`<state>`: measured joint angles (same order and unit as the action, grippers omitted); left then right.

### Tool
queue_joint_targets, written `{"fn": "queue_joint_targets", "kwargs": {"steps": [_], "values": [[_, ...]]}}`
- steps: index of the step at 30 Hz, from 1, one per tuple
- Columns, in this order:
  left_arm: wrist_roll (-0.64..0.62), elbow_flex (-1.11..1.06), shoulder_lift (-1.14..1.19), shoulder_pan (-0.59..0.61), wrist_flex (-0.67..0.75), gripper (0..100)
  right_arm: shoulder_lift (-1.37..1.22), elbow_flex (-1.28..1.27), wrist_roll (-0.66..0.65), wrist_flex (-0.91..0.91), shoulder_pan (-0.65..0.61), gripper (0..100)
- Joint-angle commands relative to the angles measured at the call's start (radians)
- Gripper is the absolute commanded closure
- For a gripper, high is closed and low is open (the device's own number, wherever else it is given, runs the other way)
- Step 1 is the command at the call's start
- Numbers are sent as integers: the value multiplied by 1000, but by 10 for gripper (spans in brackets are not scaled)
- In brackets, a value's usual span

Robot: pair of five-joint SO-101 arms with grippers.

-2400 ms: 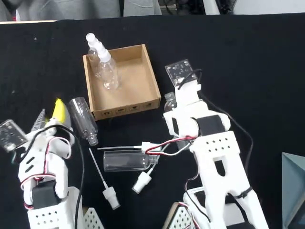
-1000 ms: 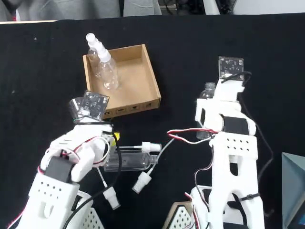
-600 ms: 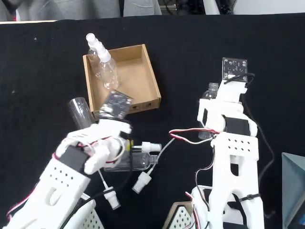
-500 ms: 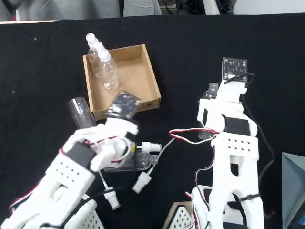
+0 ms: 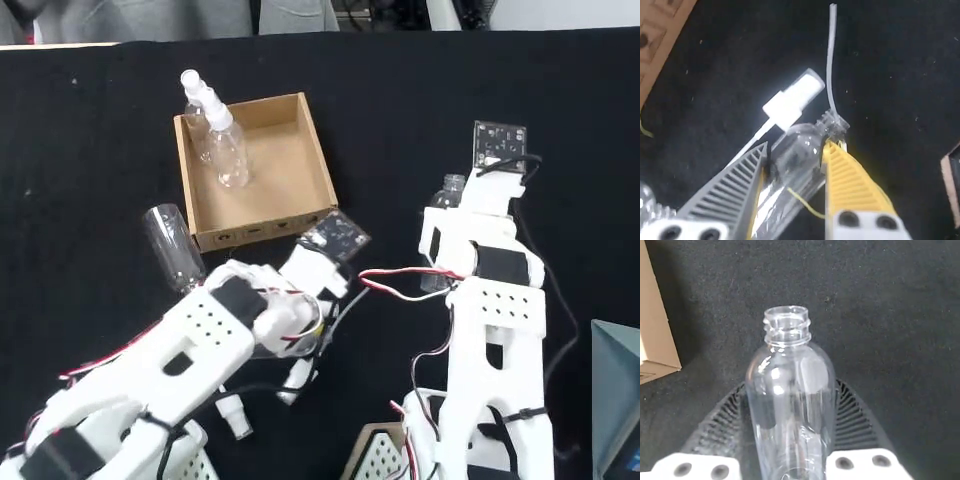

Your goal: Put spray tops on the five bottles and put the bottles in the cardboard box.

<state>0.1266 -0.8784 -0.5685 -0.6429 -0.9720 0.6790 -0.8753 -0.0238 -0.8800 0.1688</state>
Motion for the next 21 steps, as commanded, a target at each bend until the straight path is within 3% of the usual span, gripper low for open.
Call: {"fn": "queue_joint_targets", "kwargs": {"steps": [1,21], "values": [[60,68,72,-22,77,840,45,5,8,26,29,946],[141,246,499,-59,74,841,45,4,8,26,25,946]]}}
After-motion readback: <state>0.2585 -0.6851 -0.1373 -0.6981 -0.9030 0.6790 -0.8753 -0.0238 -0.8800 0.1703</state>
